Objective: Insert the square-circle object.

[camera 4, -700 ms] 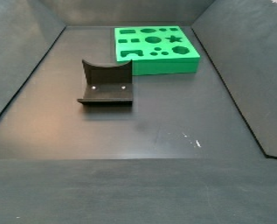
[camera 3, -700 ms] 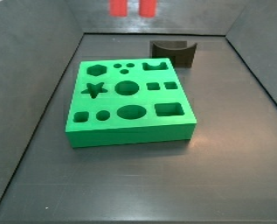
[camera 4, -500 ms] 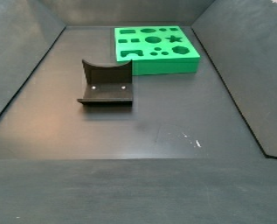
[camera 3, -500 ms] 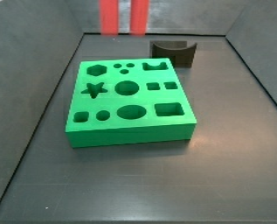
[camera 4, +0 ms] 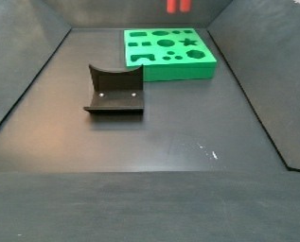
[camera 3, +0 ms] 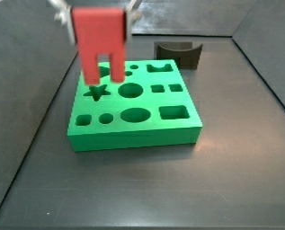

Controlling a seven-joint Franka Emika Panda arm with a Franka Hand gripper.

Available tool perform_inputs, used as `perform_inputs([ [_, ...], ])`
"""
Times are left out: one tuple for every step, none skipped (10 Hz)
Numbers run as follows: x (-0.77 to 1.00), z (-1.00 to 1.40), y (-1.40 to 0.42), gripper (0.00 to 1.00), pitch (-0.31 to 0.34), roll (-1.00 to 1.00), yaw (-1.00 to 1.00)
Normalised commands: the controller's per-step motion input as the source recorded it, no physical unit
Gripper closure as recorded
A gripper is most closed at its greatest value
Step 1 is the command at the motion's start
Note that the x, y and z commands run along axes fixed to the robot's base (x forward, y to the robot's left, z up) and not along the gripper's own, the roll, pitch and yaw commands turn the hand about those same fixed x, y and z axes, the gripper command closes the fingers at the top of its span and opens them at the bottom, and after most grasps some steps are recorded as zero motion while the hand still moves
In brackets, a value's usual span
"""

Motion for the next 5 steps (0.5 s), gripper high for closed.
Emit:
perform_inputs([
  [-0.29, -0.86, -0.22, 1.0, -0.143, 0.06, -0.05],
  [-0.26, -0.81, -0.32, 1.0, -0.089, 0.17, -0.05],
  [-0.07, -0.58, -0.38, 1.0, 0.006, 0.35, -0.08],
  [-0.06, -0.5, -0.33, 1.0, 0.036, 0.38, -0.08],
  [-0.06, -0.52, -0.22, 1.0, 0.024, 0.31, -0.05],
])
